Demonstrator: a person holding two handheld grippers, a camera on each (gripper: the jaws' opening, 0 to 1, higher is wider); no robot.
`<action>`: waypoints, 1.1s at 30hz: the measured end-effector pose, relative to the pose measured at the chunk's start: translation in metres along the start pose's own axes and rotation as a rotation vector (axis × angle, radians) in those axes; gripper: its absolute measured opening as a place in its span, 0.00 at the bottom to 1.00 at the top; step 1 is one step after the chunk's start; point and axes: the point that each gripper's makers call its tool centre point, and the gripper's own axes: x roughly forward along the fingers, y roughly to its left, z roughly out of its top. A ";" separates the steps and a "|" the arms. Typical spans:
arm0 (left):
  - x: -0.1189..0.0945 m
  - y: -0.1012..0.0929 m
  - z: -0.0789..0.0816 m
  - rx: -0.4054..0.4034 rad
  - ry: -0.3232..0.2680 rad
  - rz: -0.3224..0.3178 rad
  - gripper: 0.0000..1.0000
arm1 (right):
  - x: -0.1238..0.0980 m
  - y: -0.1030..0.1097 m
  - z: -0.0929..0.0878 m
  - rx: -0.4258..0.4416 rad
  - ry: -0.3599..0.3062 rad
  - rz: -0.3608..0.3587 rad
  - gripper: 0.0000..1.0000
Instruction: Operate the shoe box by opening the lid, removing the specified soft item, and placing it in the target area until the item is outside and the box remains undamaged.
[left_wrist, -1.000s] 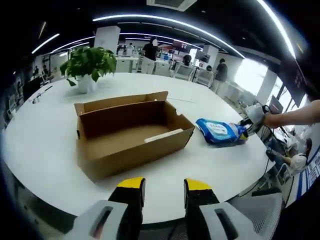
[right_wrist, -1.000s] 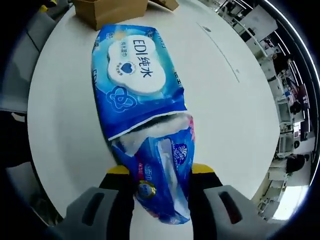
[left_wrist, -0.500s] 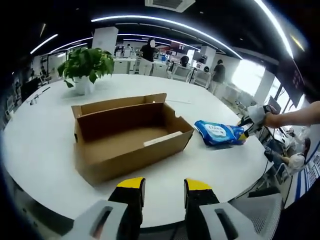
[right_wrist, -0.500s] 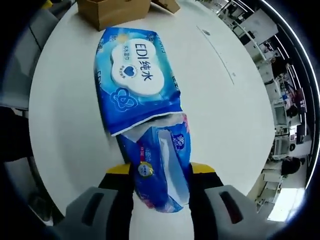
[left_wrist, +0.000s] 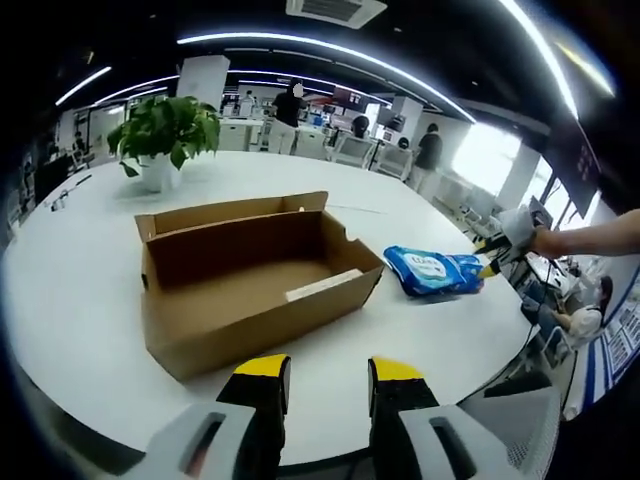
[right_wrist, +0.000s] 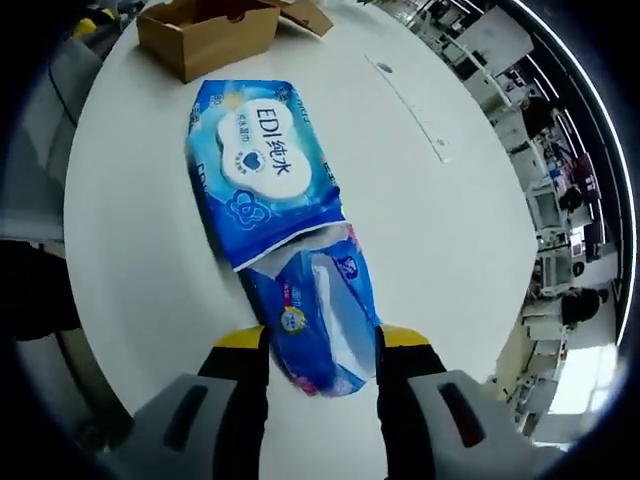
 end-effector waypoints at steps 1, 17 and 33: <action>0.000 0.001 0.000 -0.002 -0.001 -0.001 0.31 | -0.001 0.000 0.001 0.027 -0.009 -0.001 0.39; -0.015 0.021 -0.006 -0.007 -0.002 -0.021 0.31 | -0.034 0.021 0.048 0.306 -0.225 0.020 0.44; -0.017 0.035 -0.003 -0.024 -0.026 -0.038 0.31 | -0.043 0.059 0.113 0.331 -0.293 0.075 0.44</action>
